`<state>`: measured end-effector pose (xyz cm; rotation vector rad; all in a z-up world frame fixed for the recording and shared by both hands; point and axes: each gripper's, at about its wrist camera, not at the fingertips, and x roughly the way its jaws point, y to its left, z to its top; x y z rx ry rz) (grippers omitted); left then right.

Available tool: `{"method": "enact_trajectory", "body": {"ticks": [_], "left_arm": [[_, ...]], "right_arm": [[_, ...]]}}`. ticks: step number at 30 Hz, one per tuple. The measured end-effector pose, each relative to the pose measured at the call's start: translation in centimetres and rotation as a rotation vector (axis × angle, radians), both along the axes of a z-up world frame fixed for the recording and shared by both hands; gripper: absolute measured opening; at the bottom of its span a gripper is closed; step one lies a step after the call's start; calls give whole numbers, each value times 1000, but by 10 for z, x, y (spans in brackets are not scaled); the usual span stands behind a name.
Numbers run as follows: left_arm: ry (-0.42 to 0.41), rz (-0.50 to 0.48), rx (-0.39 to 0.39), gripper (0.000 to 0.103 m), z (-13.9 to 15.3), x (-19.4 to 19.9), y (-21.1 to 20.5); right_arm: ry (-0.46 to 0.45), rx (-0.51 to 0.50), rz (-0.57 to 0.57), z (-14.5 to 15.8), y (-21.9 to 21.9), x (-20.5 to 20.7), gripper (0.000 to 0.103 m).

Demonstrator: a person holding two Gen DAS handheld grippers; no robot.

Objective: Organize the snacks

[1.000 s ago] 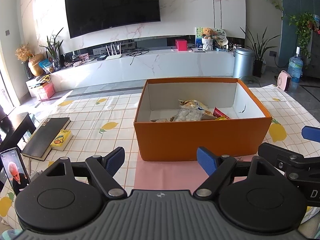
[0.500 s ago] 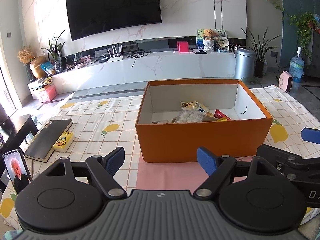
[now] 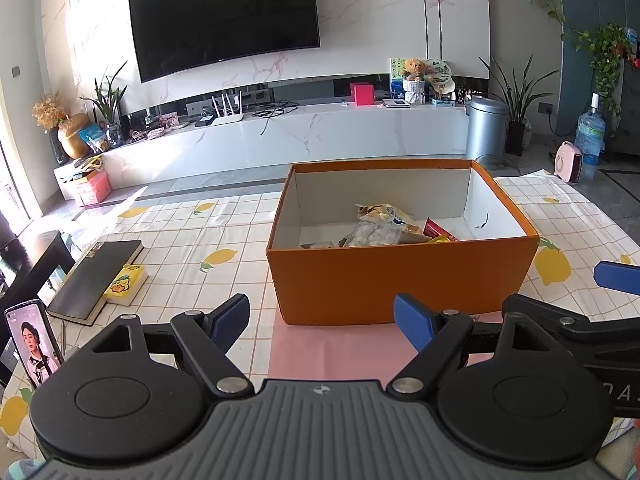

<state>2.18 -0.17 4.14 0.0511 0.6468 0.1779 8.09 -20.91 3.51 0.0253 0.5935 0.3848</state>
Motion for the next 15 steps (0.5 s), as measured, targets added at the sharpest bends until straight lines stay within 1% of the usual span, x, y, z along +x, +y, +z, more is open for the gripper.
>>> {"method": "enact_trajectory", "body": {"ticks": [15], "left_arm": [[-2,10,22,96,-3,-1,1]], "right_arm": [[35,-26,-24,-5,1,3,99]]}}
